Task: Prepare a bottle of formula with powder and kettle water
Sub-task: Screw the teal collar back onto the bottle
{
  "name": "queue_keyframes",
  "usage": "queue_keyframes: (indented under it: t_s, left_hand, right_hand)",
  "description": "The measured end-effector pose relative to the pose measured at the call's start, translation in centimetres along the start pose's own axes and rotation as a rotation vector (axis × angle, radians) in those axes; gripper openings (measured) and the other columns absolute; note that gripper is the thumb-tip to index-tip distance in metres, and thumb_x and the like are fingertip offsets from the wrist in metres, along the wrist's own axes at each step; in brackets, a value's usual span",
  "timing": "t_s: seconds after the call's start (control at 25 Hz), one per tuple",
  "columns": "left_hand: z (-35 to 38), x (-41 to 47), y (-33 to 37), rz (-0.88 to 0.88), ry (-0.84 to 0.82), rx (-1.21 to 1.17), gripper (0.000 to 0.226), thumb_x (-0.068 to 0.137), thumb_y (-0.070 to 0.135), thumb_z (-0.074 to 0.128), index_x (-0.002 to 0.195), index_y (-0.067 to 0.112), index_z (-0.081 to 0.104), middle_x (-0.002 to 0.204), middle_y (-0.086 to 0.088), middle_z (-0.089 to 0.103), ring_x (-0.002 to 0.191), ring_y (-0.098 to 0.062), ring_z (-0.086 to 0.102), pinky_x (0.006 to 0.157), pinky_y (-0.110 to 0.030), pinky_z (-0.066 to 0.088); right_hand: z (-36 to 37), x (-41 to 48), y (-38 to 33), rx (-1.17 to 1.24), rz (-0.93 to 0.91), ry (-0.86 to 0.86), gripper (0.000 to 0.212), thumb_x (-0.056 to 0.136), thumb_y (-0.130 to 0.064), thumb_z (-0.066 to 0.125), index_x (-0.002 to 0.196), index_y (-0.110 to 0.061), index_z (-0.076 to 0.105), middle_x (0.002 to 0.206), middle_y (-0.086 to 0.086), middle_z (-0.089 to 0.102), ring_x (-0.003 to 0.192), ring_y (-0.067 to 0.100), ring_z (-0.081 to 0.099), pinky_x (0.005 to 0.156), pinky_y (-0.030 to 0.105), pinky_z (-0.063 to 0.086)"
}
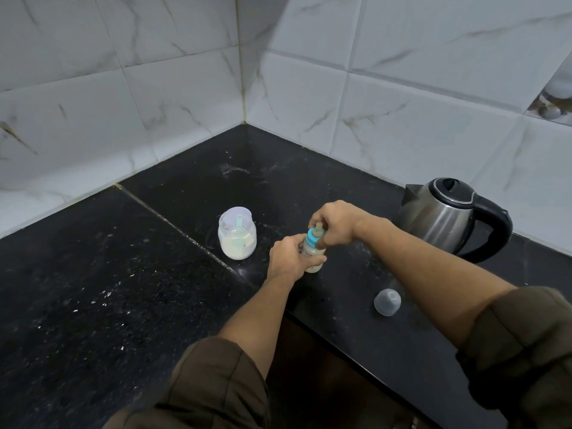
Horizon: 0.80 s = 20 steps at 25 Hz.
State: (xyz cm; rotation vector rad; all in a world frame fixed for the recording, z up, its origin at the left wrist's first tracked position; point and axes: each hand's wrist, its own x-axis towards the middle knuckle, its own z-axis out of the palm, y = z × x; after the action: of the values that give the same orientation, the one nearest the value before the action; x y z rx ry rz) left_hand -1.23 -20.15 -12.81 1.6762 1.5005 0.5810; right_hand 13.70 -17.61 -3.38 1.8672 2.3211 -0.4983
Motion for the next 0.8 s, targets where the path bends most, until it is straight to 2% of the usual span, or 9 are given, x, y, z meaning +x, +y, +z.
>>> queue_keyframes:
  t_s: [0.12,0.24,0.32,0.44,0.52,0.6,0.64,0.72,0.8]
  left_hand:
    - [0.0,0.0,0.0,-0.004,0.001,0.003,0.058,0.076,0.039,0.091,0.128,0.023,0.069,0.117,0.005,0.076,0.116,-0.015,0.068,0.106,-0.045,0.052]
    - [0.1,0.1,-0.1,-0.007,-0.002,0.001,0.059,0.074,0.039,0.091,0.127,0.024,0.07,0.115,0.005,0.077,0.114,-0.015,0.069,0.105,-0.046,0.053]
    - [0.1,0.1,-0.2,-0.005,0.008,-0.012,0.057,0.073,0.04,0.092,0.124,0.026,0.072,0.109,0.006,0.078,0.11,-0.014,0.07,0.104,-0.045,0.054]
    - [0.2,0.0,-0.4,-0.002,0.023,-0.017,0.054,0.072,0.04,0.092,0.122,0.029,0.074,0.107,0.007,0.077,0.109,-0.013,0.069,0.103,-0.044,0.054]
    - [0.2,-0.1,-0.3,-0.008,0.035,-0.015,0.054,0.071,0.04,0.092,0.121,0.03,0.075,0.107,0.007,0.077,0.109,-0.013,0.068,0.102,-0.044,0.054]
    - [0.2,0.0,-0.3,-0.017,0.04,-0.01,0.055,0.072,0.04,0.092,0.123,0.027,0.075,0.108,0.005,0.077,0.111,-0.015,0.068,0.102,-0.044,0.054]
    - [0.2,0.0,-0.2,-0.023,0.04,-0.01,0.056,0.072,0.04,0.092,0.124,0.026,0.074,0.11,0.004,0.076,0.112,-0.016,0.068,0.102,-0.045,0.054]
    - [0.2,0.0,-0.2,-0.023,0.026,-0.01,0.058,0.073,0.041,0.092,0.126,0.026,0.073,0.111,0.004,0.077,0.112,-0.016,0.068,0.103,-0.046,0.054]
    - [0.2,0.1,-0.3,-0.013,0.007,-0.004,0.061,0.072,0.043,0.091,0.127,0.026,0.071,0.111,0.006,0.077,0.111,-0.015,0.069,0.103,-0.046,0.054]
  right_hand:
    - [0.3,0.1,-0.4,-0.021,0.032,-0.003,0.034,0.078,-0.036,0.082,0.11,-0.028,0.073,0.098,-0.003,0.074,0.085,0.018,0.071,0.079,0.036,0.062]
    - [0.7,0.0,-0.8,-0.086,0.059,0.026,0.036,0.078,-0.042,0.08,0.108,-0.024,0.074,0.096,-0.002,0.073,0.086,0.018,0.068,0.076,0.035,0.06]
    - [0.8,-0.1,-1.0,-0.096,0.114,0.069,0.039,0.079,-0.054,0.078,0.097,-0.02,0.074,0.086,-0.002,0.07,0.079,0.017,0.066,0.068,0.033,0.057]
    - [1.1,-0.3,-1.2,-0.072,0.23,0.1,0.057,0.079,-0.073,0.069,0.079,-0.017,0.068,0.076,0.0,0.068,0.071,0.017,0.067,0.06,0.032,0.054]
    - [1.3,-0.9,-1.5,-0.113,0.294,0.115,0.066,0.079,-0.083,0.061,0.076,-0.017,0.065,0.075,0.0,0.067,0.068,0.017,0.065,0.056,0.031,0.049]
    - [1.1,-1.2,-1.5,-0.139,0.303,0.122,0.073,0.076,-0.089,0.056,0.084,-0.017,0.068,0.08,-0.001,0.069,0.07,0.017,0.065,0.057,0.03,0.048]
    - [1.0,-1.1,-1.3,-0.106,0.275,0.117,0.074,0.075,-0.088,0.058,0.095,-0.018,0.07,0.088,-0.002,0.071,0.077,0.017,0.067,0.061,0.031,0.052]
    - [0.5,-1.1,-1.0,0.011,0.162,0.046,0.071,0.076,-0.071,0.071,0.127,-0.023,0.063,0.112,-0.002,0.069,0.096,0.02,0.067,0.079,0.037,0.06]
    - [0.3,-1.1,-0.7,0.037,0.084,-0.039,0.065,0.076,-0.047,0.081,0.134,-0.026,0.06,0.12,-0.001,0.068,0.1,0.021,0.067,0.087,0.041,0.061]
